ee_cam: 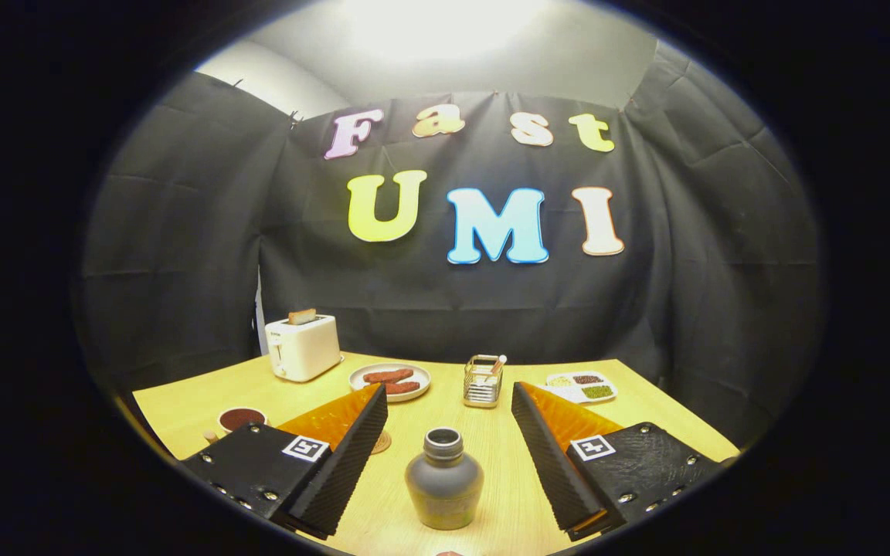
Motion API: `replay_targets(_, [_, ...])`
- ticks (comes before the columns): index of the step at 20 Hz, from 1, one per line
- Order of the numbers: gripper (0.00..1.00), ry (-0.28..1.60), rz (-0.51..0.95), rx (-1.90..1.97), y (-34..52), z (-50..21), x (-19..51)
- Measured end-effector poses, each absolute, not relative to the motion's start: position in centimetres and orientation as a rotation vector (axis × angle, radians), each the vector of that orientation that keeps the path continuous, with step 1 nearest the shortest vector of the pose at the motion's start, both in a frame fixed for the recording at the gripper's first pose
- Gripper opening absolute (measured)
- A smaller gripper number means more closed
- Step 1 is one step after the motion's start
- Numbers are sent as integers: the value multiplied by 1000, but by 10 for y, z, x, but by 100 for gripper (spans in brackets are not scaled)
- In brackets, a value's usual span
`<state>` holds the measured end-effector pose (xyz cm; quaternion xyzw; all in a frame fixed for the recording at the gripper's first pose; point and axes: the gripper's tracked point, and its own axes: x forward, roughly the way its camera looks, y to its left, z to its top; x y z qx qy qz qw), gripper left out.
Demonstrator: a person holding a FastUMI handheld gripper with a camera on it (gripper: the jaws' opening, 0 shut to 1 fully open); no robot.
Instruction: Take the bottle from table, then pour the juice into the cup, finally place the bottle on the coaster
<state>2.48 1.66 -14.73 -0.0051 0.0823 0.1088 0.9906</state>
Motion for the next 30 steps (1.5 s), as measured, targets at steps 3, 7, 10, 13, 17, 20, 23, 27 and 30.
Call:
replay_targets(3, [98,214,236,-29,19,-172,23])
replay_targets(7, [98,289,251,-40,20,-205,19])
replay_targets(10, [98,338,248,-43,18,-226,16])
replay_targets(13, [98,383,245,-56,17,-244,15])
replay_targets(17, [98,437,246,-72,16,-266,11])
replay_targets(20, [98,468,254,-64,18,-277,9])
replay_targets(23, [99,489,258,-52,19,-283,10])
replay_targets(27, [98,506,239,-22,18,-282,16])
replay_targets(30, [85,517,226,-9,20,-284,16])
